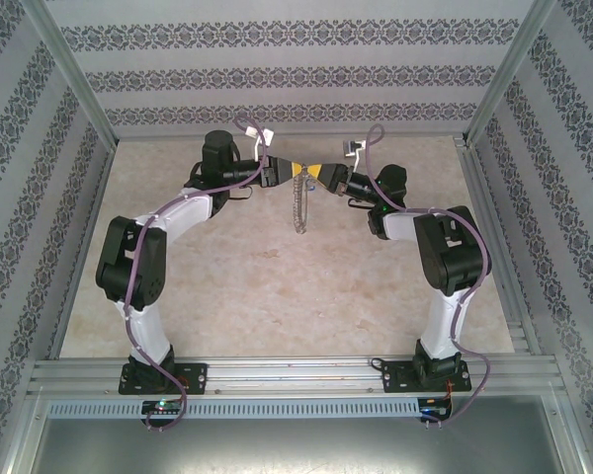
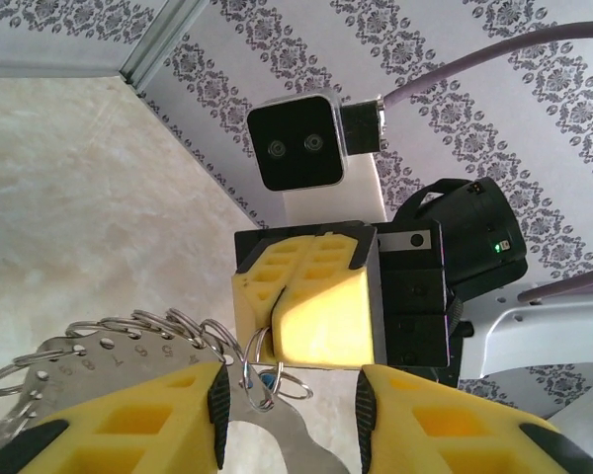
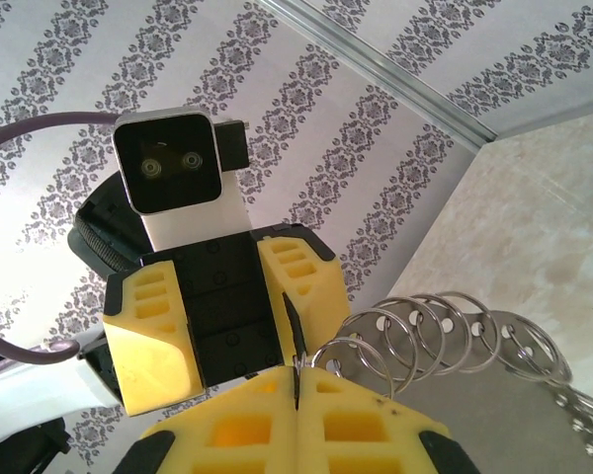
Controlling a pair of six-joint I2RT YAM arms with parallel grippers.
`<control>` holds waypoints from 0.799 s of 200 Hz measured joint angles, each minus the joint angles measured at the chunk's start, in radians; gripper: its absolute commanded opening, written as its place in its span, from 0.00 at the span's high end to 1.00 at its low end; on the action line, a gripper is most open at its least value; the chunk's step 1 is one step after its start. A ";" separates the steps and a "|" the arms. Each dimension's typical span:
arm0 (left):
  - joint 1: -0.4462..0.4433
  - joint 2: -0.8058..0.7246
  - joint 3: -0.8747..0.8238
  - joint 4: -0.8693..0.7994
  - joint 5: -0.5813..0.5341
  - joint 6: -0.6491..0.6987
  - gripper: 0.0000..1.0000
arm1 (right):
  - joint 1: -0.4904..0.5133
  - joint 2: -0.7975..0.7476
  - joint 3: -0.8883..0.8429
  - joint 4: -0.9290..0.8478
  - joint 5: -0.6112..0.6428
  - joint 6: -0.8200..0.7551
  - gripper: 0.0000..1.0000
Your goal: Put the keys on the keyring
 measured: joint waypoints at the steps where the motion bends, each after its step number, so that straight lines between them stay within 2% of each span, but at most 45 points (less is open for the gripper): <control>1: 0.000 0.000 0.000 0.001 0.000 0.000 0.60 | 0.000 0.000 0.000 0.000 0.000 0.000 1.00; 120: -0.005 0.023 0.000 0.035 0.010 -0.027 0.61 | 0.008 0.003 0.010 0.000 0.000 0.004 1.00; 160: -0.016 0.023 0.000 0.052 0.010 -0.034 0.66 | 0.015 0.007 0.017 0.000 0.000 0.004 1.00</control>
